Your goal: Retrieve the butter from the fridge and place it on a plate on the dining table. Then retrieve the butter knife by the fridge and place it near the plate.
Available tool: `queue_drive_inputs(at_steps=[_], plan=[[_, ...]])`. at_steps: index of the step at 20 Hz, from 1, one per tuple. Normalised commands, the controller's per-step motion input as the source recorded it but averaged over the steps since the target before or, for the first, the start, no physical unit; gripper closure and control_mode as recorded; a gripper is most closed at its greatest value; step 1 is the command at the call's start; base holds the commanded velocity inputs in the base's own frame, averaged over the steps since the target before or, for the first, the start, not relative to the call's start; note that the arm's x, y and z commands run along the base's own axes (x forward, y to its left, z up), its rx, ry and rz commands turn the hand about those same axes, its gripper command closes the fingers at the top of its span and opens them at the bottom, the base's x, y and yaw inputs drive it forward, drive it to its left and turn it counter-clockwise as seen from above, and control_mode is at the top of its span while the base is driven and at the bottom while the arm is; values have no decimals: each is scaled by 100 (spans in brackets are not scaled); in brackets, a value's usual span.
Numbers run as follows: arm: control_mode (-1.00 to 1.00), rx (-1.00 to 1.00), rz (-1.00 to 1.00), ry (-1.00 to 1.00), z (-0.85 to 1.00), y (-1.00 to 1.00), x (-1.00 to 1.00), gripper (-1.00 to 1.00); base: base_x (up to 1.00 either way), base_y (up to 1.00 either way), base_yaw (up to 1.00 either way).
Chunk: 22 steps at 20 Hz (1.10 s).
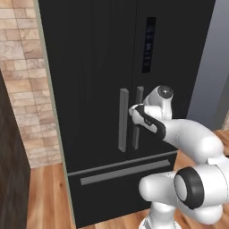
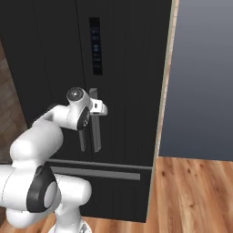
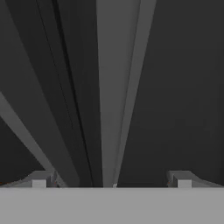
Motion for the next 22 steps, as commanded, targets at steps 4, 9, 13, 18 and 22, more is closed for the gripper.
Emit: queue_drive_inputs(at_steps=[4,9,13,18,22], plan=[[-100,0,0,-21,-5,0,30,-100,0,0,0],[-100,0,0,-14,-3,0,24,-100,0,0,0],[-100,0,0,-9,-2,0,37,-100,0,0,0],[-100,0,0,-3,0,0,42,-100,0,0,0],[-100,0,0,0,0,0,37,-100,0,0,0]])
